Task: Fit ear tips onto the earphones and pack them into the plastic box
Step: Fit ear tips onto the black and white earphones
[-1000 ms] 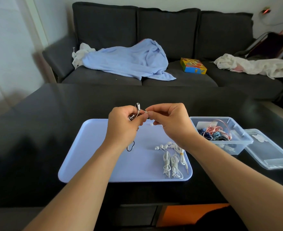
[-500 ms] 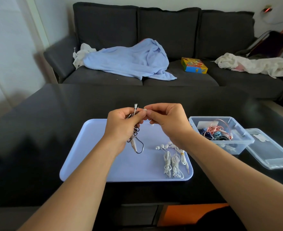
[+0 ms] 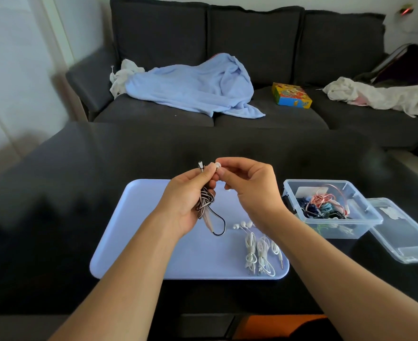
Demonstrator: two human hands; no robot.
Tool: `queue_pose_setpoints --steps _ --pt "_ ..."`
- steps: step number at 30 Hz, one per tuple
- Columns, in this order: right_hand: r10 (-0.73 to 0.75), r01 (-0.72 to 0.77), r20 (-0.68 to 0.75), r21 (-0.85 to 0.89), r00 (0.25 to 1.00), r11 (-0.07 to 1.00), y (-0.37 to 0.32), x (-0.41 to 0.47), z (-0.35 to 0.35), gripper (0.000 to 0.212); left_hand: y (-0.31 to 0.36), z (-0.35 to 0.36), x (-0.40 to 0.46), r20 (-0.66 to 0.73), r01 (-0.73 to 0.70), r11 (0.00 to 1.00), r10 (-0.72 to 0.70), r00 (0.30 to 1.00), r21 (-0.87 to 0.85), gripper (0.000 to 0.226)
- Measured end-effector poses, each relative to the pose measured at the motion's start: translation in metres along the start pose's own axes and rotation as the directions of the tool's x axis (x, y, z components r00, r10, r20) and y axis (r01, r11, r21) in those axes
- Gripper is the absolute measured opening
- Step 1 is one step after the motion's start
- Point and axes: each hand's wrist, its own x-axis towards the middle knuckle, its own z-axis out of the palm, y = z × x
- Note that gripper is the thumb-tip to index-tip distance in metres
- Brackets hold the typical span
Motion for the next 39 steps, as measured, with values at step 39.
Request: queue_pose_setpoints --steps 39 --pt "0.058 -0.042 0.12 -0.127 0.991 0.991 -0.011 0.02 -0.012 0.014 0.015 -0.007 0.001 -0.073 -0.224 0.888 0.275 0.959 0.401 0.013"
